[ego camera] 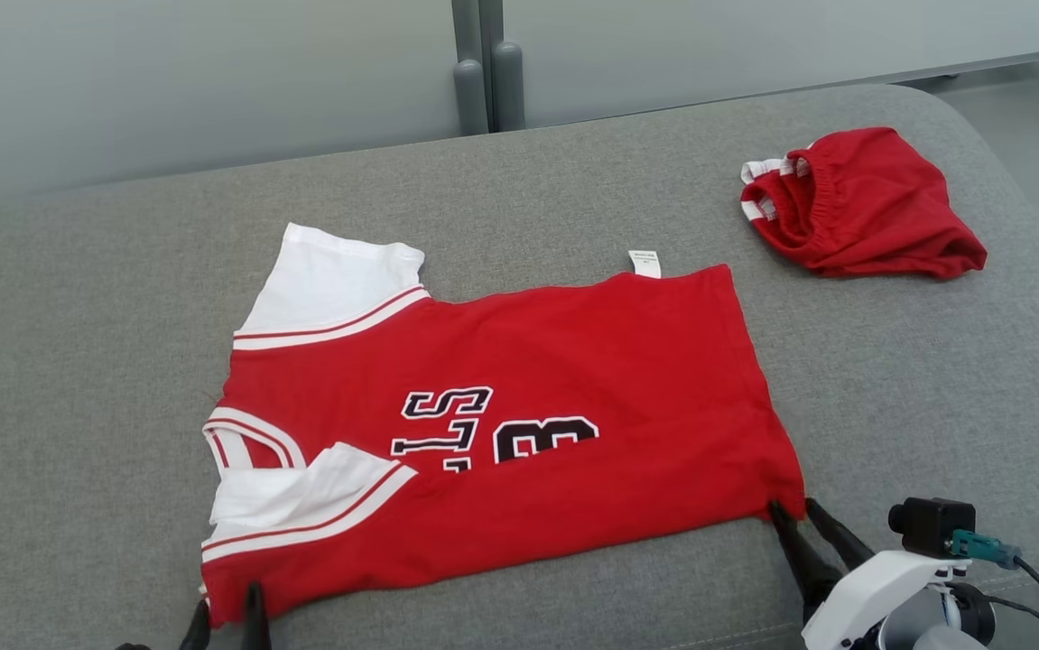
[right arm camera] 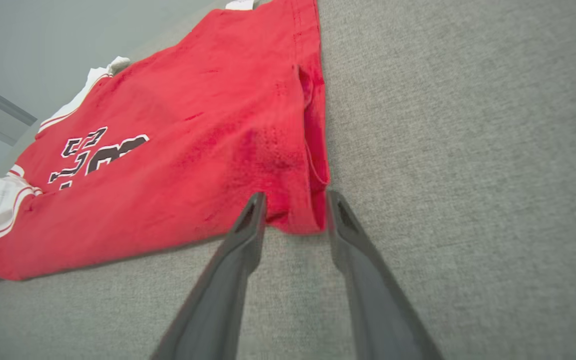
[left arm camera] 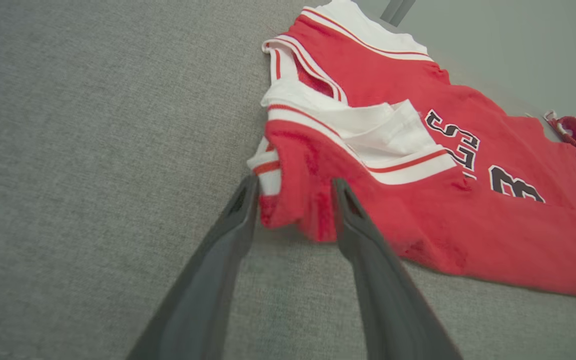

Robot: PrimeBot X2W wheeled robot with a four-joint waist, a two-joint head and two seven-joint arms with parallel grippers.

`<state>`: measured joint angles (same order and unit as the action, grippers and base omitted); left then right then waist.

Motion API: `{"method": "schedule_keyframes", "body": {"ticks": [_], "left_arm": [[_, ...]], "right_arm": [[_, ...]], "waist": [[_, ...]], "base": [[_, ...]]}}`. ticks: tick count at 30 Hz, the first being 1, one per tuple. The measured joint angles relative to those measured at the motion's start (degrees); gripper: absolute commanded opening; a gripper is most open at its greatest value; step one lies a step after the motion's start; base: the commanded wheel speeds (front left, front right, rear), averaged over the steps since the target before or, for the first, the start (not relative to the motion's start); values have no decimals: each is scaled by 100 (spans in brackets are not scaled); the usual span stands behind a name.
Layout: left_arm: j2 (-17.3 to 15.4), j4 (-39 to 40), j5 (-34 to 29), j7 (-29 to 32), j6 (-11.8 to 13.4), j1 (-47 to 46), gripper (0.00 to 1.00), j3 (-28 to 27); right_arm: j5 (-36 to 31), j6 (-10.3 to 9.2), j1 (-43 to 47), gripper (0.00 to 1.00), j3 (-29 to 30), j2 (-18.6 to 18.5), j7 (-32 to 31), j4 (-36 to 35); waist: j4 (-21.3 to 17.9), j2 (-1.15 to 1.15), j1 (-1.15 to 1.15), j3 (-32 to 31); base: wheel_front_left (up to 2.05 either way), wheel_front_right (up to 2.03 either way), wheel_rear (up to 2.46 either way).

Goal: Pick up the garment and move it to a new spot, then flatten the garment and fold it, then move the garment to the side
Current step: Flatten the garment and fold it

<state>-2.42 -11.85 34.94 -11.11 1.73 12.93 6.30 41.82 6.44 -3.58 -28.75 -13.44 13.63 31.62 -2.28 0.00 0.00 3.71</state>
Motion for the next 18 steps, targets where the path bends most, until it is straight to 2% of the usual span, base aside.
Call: {"method": "schedule_keyframes", "body": {"ticks": [8, 13, 18], "left_arm": [[-69, 78, 0, 8, 132, 55, 100, -218], [-236, 289, -47, -12, 140, 50, 100, -312], [-453, 503, -361, 30, 140, -267, 100, -152]], "right_arm": [[8, -147, 205, 100, 74, -192, -60, 88], [-32, -248, 164, 100, 211, -435, -56, 12], [-269, -297, -162, 100, 227, -572, -55, -224]], "waist": [[-32, 0, 0, 9], [-51, 0, 0, -7], [-64, 0, 0, -46]], "base": [[0, 0, 0], [0, 0, 0], [0, 0, 0]]}}
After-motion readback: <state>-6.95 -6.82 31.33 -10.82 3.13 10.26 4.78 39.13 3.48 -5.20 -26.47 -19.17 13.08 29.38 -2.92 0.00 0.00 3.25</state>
